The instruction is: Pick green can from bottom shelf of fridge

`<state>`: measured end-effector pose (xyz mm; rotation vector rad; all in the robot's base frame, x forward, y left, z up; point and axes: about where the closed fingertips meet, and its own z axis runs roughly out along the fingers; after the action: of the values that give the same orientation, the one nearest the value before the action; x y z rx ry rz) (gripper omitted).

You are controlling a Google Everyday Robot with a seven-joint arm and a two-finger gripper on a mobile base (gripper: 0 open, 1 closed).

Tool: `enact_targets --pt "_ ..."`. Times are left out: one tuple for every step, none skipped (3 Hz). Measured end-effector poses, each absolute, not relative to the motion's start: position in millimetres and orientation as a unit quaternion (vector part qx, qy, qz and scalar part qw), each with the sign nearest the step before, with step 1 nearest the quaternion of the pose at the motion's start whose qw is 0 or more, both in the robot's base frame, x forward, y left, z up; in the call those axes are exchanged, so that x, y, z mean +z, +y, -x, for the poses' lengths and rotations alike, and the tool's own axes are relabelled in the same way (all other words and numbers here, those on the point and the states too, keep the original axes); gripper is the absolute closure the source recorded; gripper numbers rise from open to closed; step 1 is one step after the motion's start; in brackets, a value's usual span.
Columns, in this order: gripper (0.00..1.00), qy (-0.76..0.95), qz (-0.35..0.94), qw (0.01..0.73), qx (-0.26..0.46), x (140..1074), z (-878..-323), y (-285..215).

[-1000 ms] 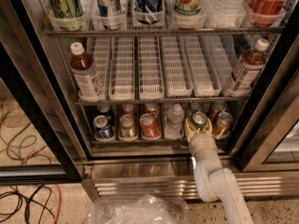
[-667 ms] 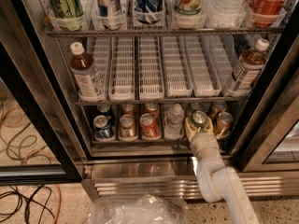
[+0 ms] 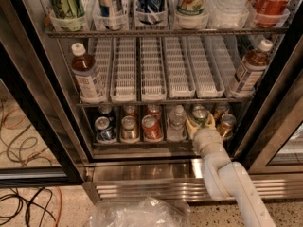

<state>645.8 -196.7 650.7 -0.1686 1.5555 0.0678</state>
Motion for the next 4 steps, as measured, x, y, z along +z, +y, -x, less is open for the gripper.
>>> enact_targets --pt "1.00 0.699 0.084 0.710 0.030 662.5 -643.0 -196.6" --pt "1.00 0.701 0.086 0.707 0.026 664.1 -630.3 -204.6" --pt "1.00 0.704 0.082 0.705 0.018 661.0 -607.8 -216.7" --pt "1.00 0.708 0.096 0.700 0.013 654.4 -581.8 -225.4"
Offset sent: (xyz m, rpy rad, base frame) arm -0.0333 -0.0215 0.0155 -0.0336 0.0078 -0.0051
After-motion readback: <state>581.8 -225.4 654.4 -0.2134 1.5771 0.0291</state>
